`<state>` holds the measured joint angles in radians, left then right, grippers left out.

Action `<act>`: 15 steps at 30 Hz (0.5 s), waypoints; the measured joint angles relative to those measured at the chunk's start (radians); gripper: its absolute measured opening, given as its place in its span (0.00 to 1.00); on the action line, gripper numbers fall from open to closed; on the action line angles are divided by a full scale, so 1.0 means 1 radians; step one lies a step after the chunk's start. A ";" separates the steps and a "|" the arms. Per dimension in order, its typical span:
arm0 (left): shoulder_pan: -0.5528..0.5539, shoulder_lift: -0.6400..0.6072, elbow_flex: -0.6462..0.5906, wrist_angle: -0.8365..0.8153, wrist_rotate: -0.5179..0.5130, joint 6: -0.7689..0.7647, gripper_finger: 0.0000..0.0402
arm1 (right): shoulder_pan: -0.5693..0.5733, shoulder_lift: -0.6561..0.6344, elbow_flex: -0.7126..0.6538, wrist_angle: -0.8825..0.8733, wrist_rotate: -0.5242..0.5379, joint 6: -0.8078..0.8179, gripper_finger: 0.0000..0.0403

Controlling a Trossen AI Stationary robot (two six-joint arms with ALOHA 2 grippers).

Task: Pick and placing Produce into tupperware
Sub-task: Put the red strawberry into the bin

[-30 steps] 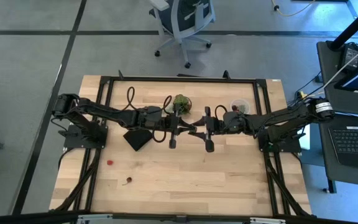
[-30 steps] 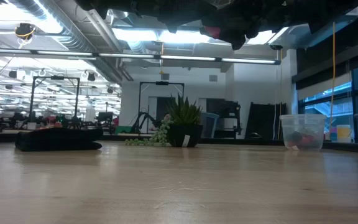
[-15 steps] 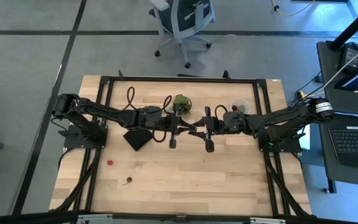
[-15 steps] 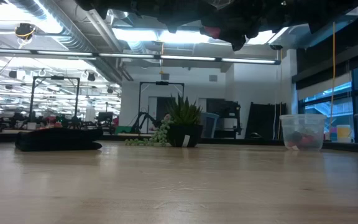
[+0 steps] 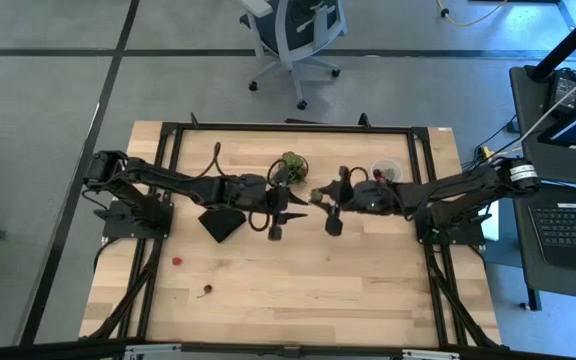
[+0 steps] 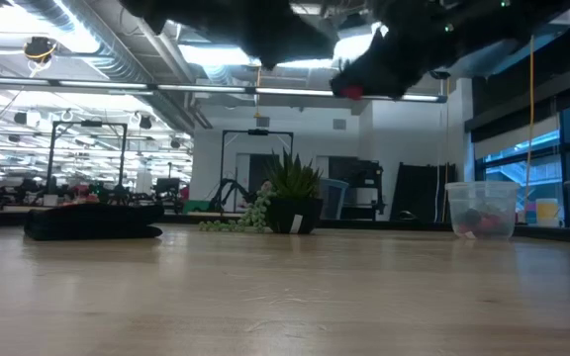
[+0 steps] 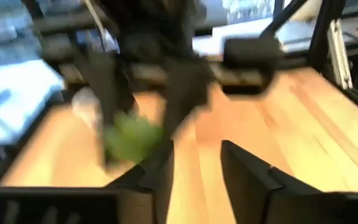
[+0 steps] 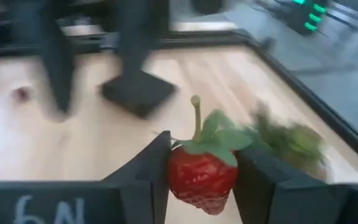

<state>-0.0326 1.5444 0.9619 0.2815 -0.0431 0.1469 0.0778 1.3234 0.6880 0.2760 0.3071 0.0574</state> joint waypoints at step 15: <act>0.019 -0.009 0.000 -0.436 -0.028 -0.245 0.46 | -0.342 -0.244 0.171 -0.909 0.024 0.452 0.33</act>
<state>-0.0132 1.5352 0.9615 -0.1544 -0.0715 -0.0982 -0.2640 1.0798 0.8589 -0.6331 0.3308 0.5091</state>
